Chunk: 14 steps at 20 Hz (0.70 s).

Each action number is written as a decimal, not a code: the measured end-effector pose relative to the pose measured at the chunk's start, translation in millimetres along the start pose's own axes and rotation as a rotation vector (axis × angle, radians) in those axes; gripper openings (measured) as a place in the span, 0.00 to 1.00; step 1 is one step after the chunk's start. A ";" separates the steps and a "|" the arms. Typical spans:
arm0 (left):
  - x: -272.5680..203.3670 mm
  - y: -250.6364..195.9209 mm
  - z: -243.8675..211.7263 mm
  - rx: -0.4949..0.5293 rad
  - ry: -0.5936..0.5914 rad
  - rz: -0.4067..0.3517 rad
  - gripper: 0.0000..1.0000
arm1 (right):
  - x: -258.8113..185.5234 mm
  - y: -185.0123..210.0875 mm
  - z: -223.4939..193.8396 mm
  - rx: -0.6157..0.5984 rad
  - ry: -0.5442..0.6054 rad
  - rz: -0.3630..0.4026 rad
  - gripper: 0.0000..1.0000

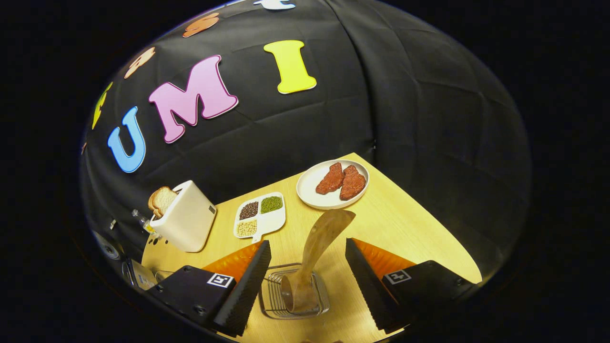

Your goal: Close the left gripper, press the button to open the rice cooker; take a wooden spoon from the chopstick holder with the right hand, scoop a spoonful of rice and pour it into the rice cooker, then put the wooden spoon back into the chopstick holder.

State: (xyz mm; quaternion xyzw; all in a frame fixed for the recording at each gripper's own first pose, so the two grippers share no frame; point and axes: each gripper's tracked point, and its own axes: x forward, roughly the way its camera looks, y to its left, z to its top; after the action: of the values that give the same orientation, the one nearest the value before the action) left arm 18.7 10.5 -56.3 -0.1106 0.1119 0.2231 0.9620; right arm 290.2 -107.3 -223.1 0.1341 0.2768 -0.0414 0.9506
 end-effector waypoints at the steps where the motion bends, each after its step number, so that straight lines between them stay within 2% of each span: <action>1: -0.7 -2.8 -6.4 0.006 0.007 0.012 0.95 | 5.2 -0.5 -1.3 0.013 0.007 0.002 0.99; 4: -3.9 -17.0 -20.2 0.035 0.037 0.024 0.95 | 21.6 0.6 -5.4 0.064 0.038 0.024 0.98; 6: -4.9 -28.5 -29.6 0.053 0.054 0.021 0.95 | 27.8 3.2 -9.8 0.101 0.059 0.041 0.93; 7: -4.2 -33.9 -32.9 0.061 0.062 0.016 0.95 | 29.0 4.4 -10.9 0.112 0.070 0.048 0.65; 8: -3.6 -40.2 -34.8 0.067 0.066 0.009 0.95 | 29.5 7.0 -14.4 0.121 0.087 0.061 0.69; 9: -3.2 -46.6 -36.3 0.071 0.062 0.001 0.95 | 29.8 5.6 -16.5 0.122 0.096 0.052 0.40; 10: -2.8 -52.9 -35.5 0.080 0.061 -0.008 0.95 | 30.1 5.6 -14.5 0.128 0.098 0.056 0.27; 12: -3.7 -61.5 -37.0 0.112 0.055 -0.024 0.95 | 27.6 4.8 -14.5 0.141 0.105 0.049 0.24; 14: -2.1 -66.3 -37.5 0.145 0.050 -0.040 0.95 | 19.6 15.5 -9.6 0.148 0.092 0.089 0.20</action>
State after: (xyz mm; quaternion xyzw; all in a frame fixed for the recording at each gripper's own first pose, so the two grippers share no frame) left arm 40.7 -58.3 -80.6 -0.0484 0.1493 0.1925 0.9687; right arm 304.2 -89.8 -237.7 0.2181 0.3101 -0.0132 0.9253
